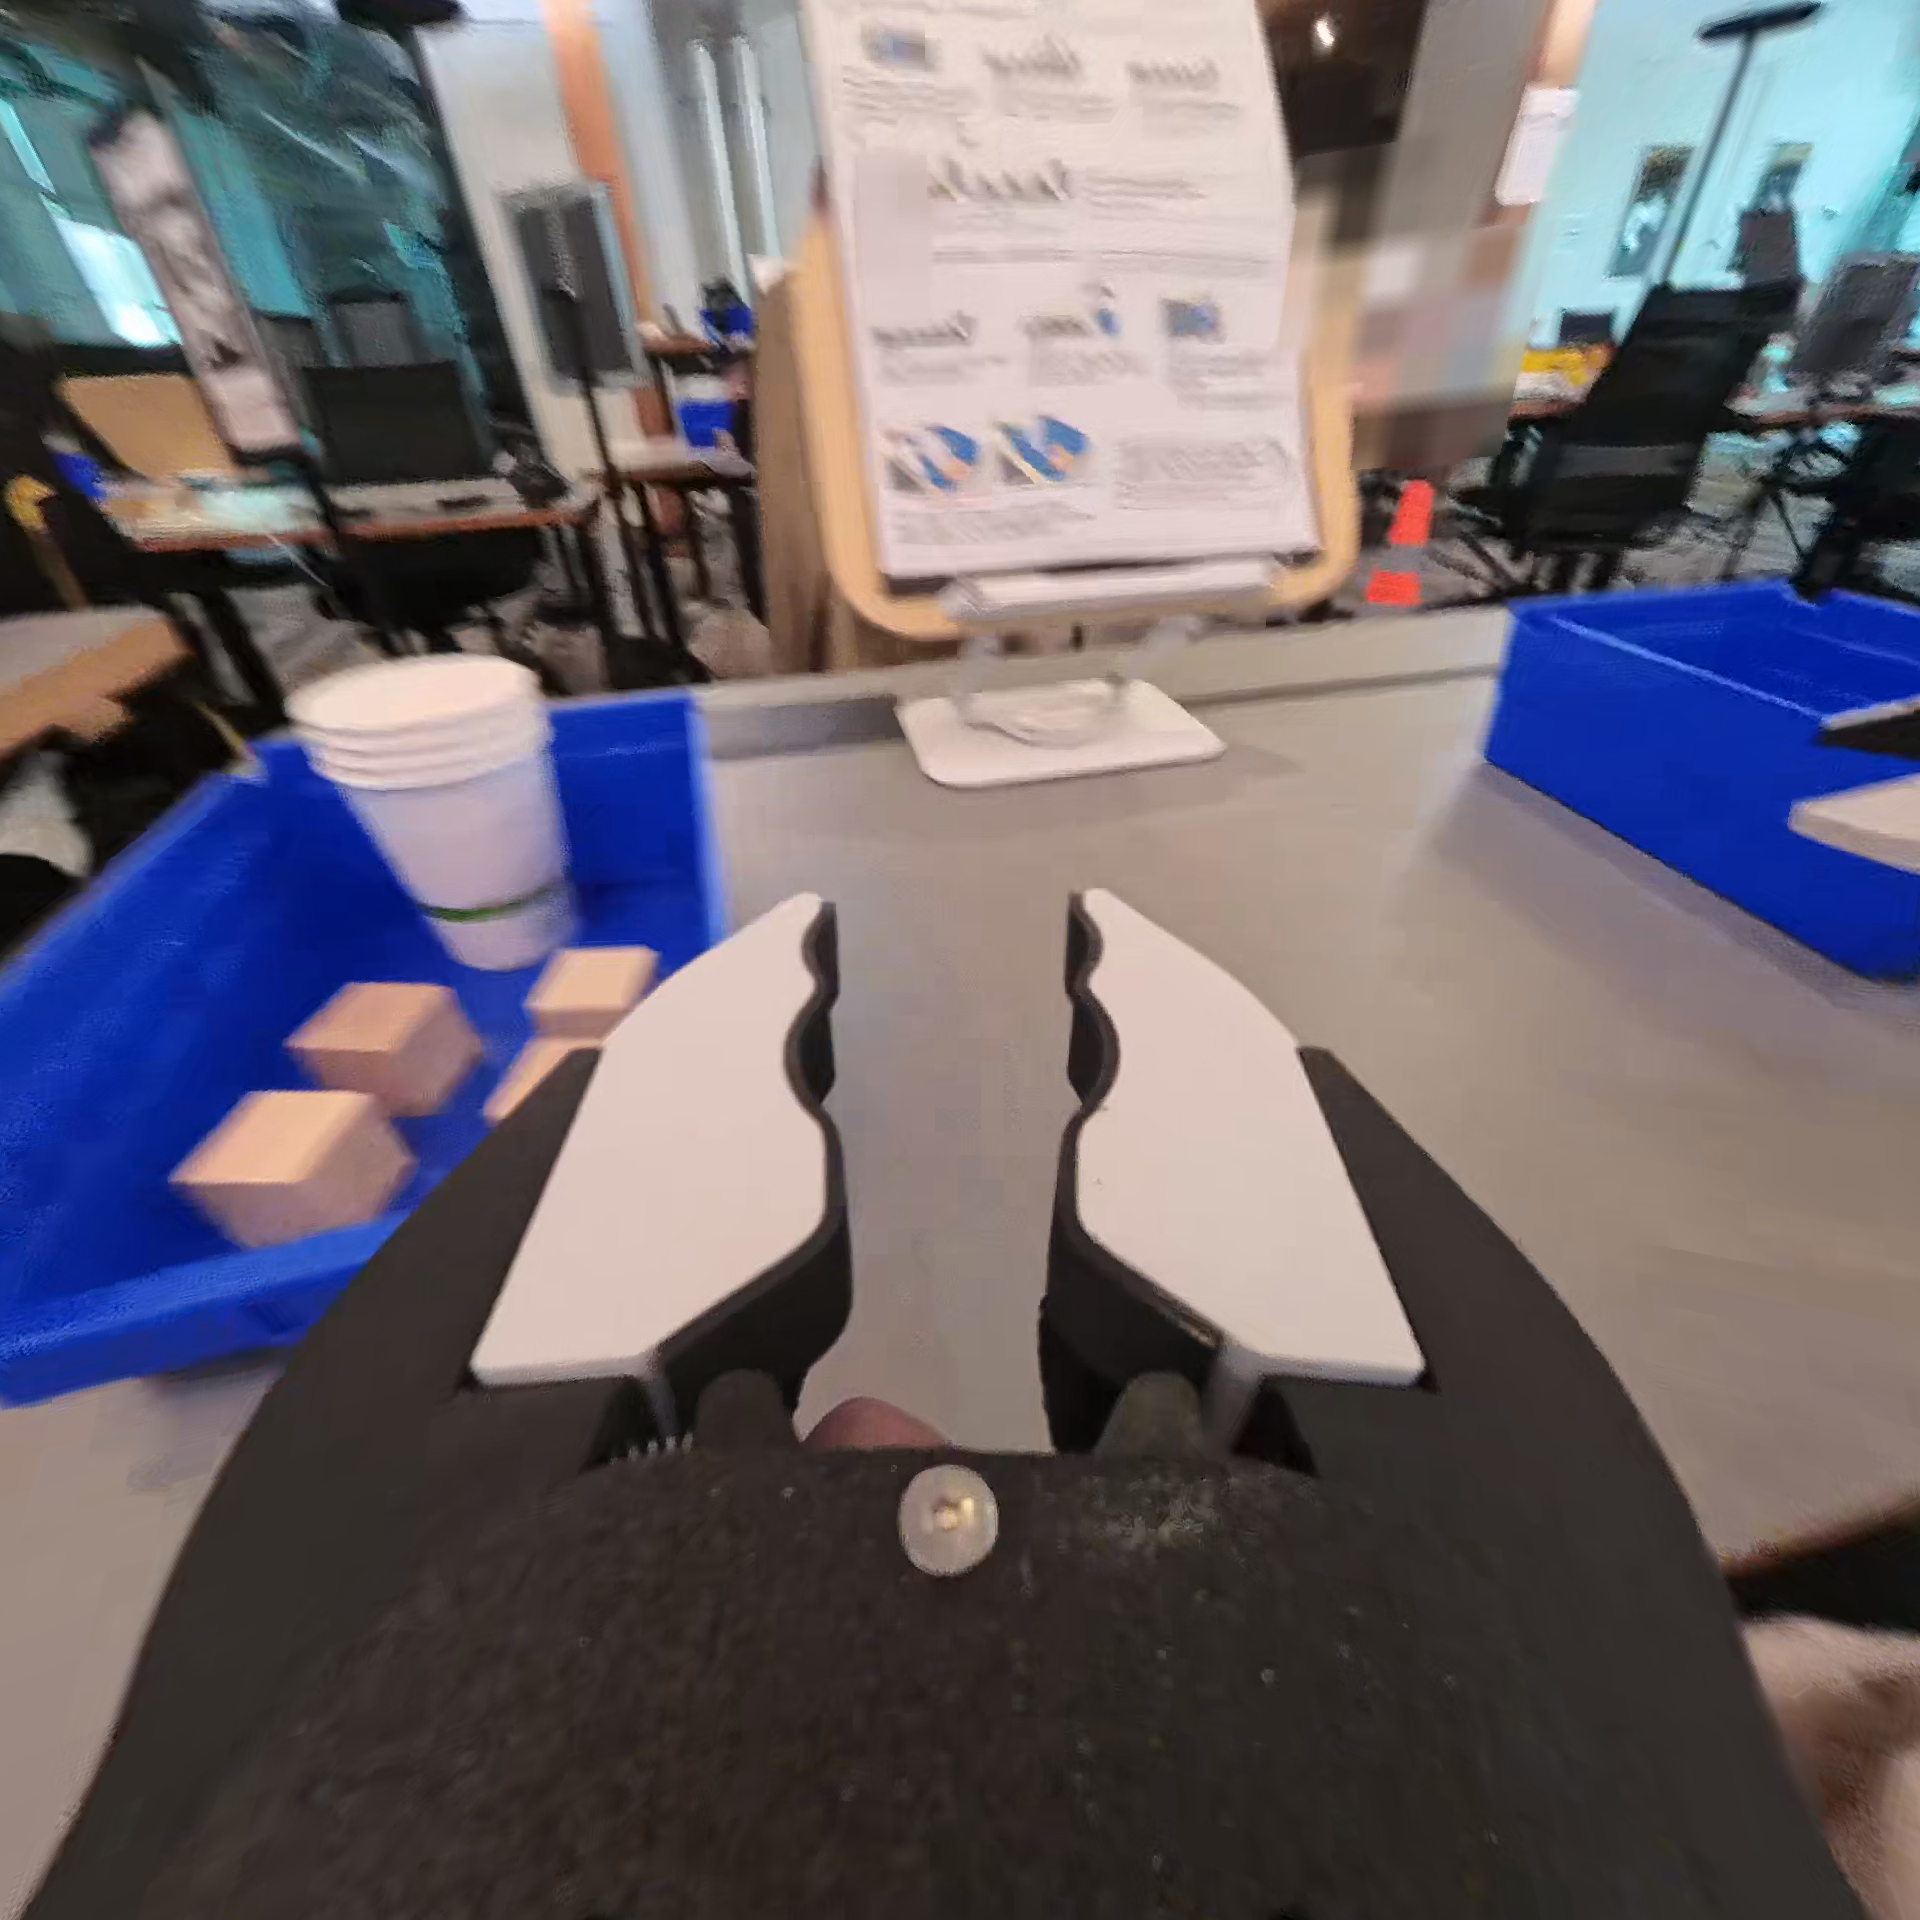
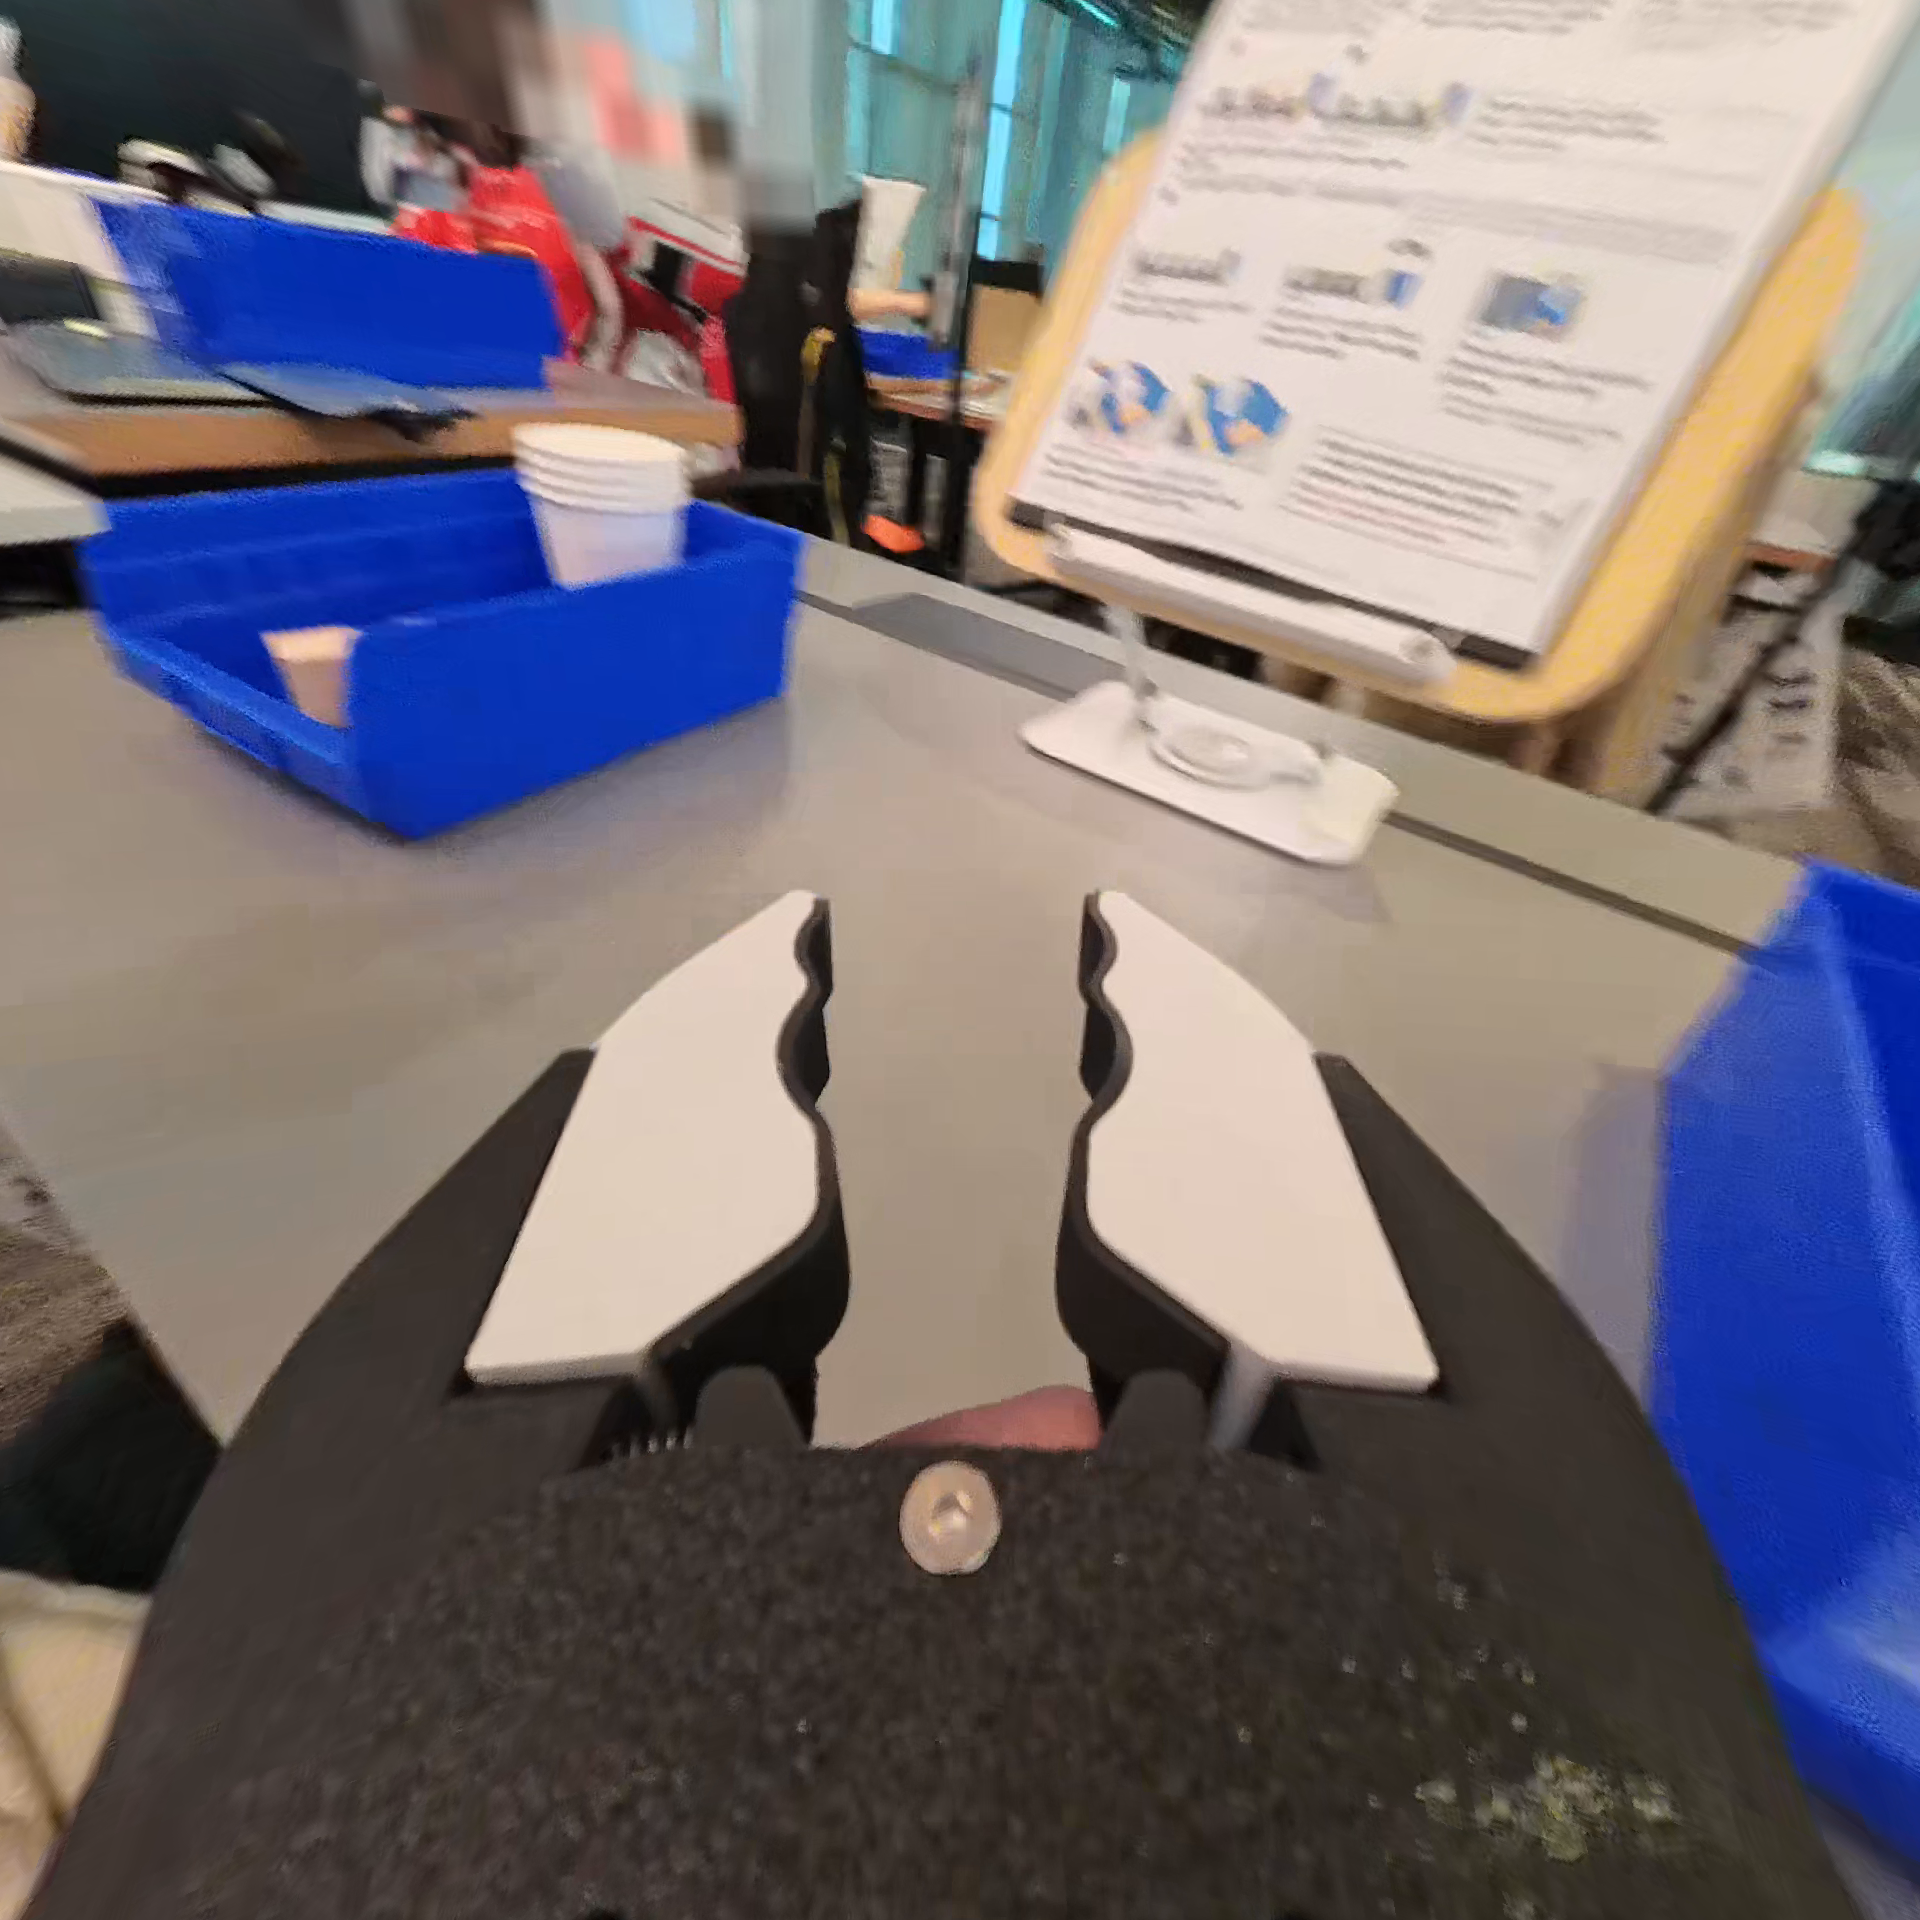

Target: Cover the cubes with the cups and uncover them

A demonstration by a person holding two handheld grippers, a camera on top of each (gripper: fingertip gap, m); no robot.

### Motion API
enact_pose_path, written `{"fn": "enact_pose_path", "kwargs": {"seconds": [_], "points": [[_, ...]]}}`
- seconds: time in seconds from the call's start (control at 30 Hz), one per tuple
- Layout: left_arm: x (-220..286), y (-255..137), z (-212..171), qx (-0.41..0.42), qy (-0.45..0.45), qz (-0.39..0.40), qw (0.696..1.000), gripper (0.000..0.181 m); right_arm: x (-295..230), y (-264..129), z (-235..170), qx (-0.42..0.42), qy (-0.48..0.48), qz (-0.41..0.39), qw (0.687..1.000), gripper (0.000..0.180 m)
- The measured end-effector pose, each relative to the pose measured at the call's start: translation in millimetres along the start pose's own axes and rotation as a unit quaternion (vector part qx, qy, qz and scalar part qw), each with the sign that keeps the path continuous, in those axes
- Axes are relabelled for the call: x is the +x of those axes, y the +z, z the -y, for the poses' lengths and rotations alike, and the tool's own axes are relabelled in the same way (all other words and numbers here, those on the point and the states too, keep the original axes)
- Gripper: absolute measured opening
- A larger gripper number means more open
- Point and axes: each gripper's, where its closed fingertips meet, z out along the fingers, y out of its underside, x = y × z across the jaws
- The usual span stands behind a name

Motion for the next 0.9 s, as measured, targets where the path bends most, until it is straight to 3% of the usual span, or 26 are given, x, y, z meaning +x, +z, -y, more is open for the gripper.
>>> {"fn": "enact_pose_path", "kwargs": {"seconds": [0.1,0.2,0.3,0.4,0.73,0.9], "points": [[53.2,14.3,-41.7,-0.069,-0.013,-0.049,0.996,0.045,37.9,-21.3,-37.6,-0.012,0.040,-0.036,0.998,0.051],[67.9,25.3,-80.5,-0.134,-0.032,-0.073,0.988,0.048,51.2,-35.6,-64.7,-0.008,0.092,-0.051,0.994,0.053],[73.3,27.6,-98.9,-0.174,-0.063,-0.100,0.978,0.055,50.9,-45.8,-50.4,0.009,0.075,-0.044,0.996,0.053],[63.5,29.6,-105.4,-0.180,-0.056,-0.088,0.978,0.054,57.2,-45.9,-57.2,-0.011,0.051,-0.063,0.997,0.053],[54.4,28.1,-118.6,-0.206,-0.054,-0.098,0.972,0.054,49.9,-40.8,-63.4,-0.013,0.142,-0.013,0.990,0.048],[0.1,12.7,-82.7,-0.237,0.054,-0.093,0.965,0.050,42.9,-39.5,-62.9,-0.016,0.156,0.007,0.988,0.045]]}}
